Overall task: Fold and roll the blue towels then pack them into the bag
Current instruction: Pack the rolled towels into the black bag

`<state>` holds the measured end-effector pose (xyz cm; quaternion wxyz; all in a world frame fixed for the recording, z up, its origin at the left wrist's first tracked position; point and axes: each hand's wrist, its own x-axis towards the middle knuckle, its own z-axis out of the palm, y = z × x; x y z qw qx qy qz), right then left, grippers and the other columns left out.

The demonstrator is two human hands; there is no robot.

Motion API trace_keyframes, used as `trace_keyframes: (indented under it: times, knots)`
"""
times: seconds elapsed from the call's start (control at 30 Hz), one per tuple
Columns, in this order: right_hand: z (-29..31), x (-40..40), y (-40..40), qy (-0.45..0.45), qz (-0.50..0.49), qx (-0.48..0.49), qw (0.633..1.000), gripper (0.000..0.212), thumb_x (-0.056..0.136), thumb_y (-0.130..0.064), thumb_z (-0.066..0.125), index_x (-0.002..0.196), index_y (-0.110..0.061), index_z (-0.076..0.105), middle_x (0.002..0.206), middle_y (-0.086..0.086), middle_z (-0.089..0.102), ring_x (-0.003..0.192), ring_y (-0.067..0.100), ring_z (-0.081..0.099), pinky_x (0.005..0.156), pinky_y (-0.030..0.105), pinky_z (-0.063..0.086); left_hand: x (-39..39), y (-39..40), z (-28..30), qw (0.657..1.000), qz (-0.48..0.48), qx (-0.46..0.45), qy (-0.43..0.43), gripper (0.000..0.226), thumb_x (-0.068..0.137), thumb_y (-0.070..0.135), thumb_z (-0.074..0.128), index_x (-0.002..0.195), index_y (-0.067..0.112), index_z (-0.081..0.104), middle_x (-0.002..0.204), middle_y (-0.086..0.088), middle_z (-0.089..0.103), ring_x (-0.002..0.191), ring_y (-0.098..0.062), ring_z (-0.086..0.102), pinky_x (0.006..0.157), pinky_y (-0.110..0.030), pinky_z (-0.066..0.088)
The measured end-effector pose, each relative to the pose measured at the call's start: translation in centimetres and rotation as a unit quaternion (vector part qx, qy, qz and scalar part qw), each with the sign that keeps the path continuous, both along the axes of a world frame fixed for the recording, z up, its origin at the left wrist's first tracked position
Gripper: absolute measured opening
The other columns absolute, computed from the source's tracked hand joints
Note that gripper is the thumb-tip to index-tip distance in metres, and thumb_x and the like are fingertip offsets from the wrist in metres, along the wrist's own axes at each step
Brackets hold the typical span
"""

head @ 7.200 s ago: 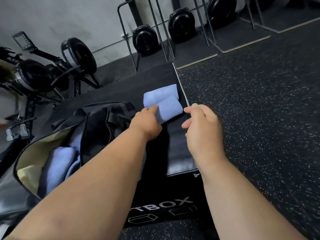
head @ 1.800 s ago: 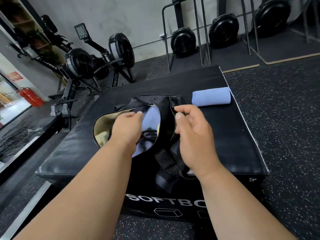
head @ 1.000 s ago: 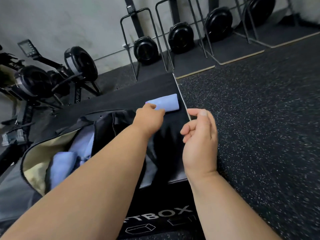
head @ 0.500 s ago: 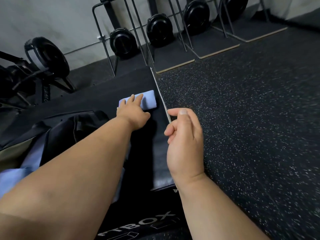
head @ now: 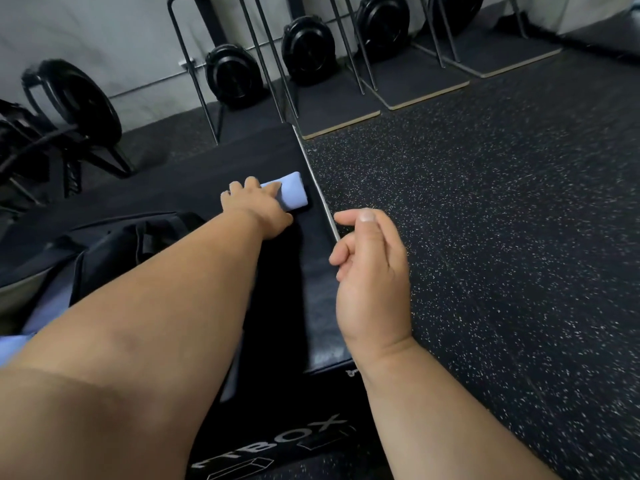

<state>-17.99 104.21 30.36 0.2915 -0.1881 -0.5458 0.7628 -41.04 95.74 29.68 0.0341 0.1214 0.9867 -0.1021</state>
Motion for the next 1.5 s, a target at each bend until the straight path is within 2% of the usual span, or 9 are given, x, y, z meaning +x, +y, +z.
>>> trace_keyframes:
  times: [0.3, 0.47, 0.73, 0.87, 1.0, 1.07, 1.27, 1.4, 1.5]
  knots:
    - [-0.5, -0.2, -0.2, -0.011, 0.000, 0.008, 1.000, 0.031, 0.099, -0.042, 0.042, 0.094, -0.028, 0.070, 0.077, 0.018, 0.062, 0.065, 0.011, 0.051, 0.070, 0.035, 0.045, 0.1, -0.8, -1.0, 0.998, -0.021, 0.057, 0.015, 0.059, 0.095, 0.017, 0.057, 0.152, 0.028, 0.045, 0.136, -0.009, 0.052, 0.127, -0.037, 0.051, 0.101, -0.045, 0.045]
    - [-0.6, -0.7, -0.9, -0.013, 0.000, 0.011, 1.000, 0.032, 0.101, -0.040, 0.041, 0.093, -0.027, 0.069, 0.073, 0.014, 0.061, 0.066, 0.013, 0.052, 0.073, 0.038, 0.047, 5.7, -1.7, 0.6, 0.993, -0.048, 0.105, -0.032, 0.058, 0.095, 0.019, 0.054, 0.148, 0.042, 0.051, 0.133, -0.003, 0.055, 0.124, -0.034, 0.055, 0.099, -0.045, 0.049]
    - [-0.2, -0.4, -0.5, -0.044, -0.017, 0.002, 0.999, 0.031, 0.102, -0.038, 0.043, 0.091, -0.026, 0.070, 0.070, 0.007, 0.059, 0.068, 0.017, 0.053, 0.073, 0.038, 0.046, 17.7, -8.0, -1.6, 0.961, -0.191, 0.191, -0.059, 0.071, 0.082, 0.020, 0.039, 0.148, 0.037, 0.057, 0.151, 0.007, 0.054, 0.141, -0.024, 0.046, 0.115, -0.045, 0.041]
    - [-0.2, 0.3, -0.5, -0.081, 0.000, 0.016, 0.997, 0.034, 0.098, -0.047, 0.041, 0.092, -0.029, 0.069, 0.072, 0.002, 0.064, 0.072, 0.018, 0.058, 0.080, 0.041, 0.049, 20.6, -9.1, -0.7, 0.954, -0.132, 0.269, -0.026, 0.063, 0.087, 0.015, 0.048, 0.147, 0.029, 0.058, 0.156, 0.000, 0.047, 0.142, -0.026, 0.041, 0.121, -0.040, 0.033]
    - [-1.0, 0.2, -0.7, -0.154, 0.072, 0.061, 0.984, 0.046, 0.097, -0.059, 0.037, 0.109, -0.030, 0.071, 0.105, -0.006, 0.071, 0.102, 0.015, 0.064, 0.100, 0.041, 0.048, 22.9, -8.1, 0.2, 0.897, 0.136, 0.417, -0.050, 0.018, 0.094, 0.035, 0.058, 0.110, 0.028, 0.063, 0.102, 0.016, 0.066, 0.092, -0.004, 0.063, 0.077, -0.024, 0.047]
    - [-1.2, 0.4, -0.6, -0.203, 0.136, 0.136, 0.960, 0.065, 0.093, -0.064, 0.027, 0.128, -0.027, 0.067, 0.133, 0.000, 0.067, 0.125, 0.026, 0.059, 0.113, 0.049, 0.041, 23.2, -7.3, -0.2, 0.862, 0.193, 0.462, -0.084, 0.033, 0.092, 0.050, 0.064, 0.092, 0.018, 0.057, 0.072, 0.016, 0.057, 0.059, 0.000, 0.054, 0.053, -0.020, 0.038]
    - [-0.8, 0.7, -0.4, -0.277, 0.204, 0.205, 0.916, 0.059, 0.108, -0.054, 0.021, 0.147, -0.026, 0.056, 0.150, 0.000, 0.057, 0.135, 0.029, 0.052, 0.115, 0.052, 0.038, 22.8, -4.6, -0.2, 0.825, 0.241, 0.504, -0.078, 0.075, 0.089, 0.049, 0.071, 0.147, 0.014, 0.038, 0.116, 0.001, 0.063, 0.101, -0.022, 0.065, 0.089, -0.035, 0.052]
    - [-0.6, 0.5, -0.3, -0.287, 0.204, 0.222, 0.909, 0.046, 0.111, -0.037, 0.025, 0.138, -0.016, 0.056, 0.134, 0.011, 0.063, 0.120, 0.036, 0.059, 0.105, 0.051, 0.047, 22.7, -4.2, -0.2, 0.791, 0.247, 0.553, -0.085, 0.103, 0.083, 0.039, 0.073, 0.166, 0.019, 0.015, 0.103, 0.011, 0.067, 0.101, -0.015, 0.064, 0.088, -0.029, 0.047]
    - [-0.9, 0.0, 0.0, -0.307, 0.207, 0.182, 0.911, 0.063, 0.089, -0.067, 0.032, 0.113, -0.021, 0.068, 0.116, 0.005, 0.072, 0.108, 0.035, 0.066, 0.102, 0.052, 0.050, 22.9, -4.8, 0.3, 0.773, 0.206, 0.593, -0.089, 0.097, 0.083, 0.028, 0.073, 0.165, 0.019, 0.022, 0.081, 0.015, 0.073, 0.082, 0.002, 0.069, 0.076, -0.021, 0.050]
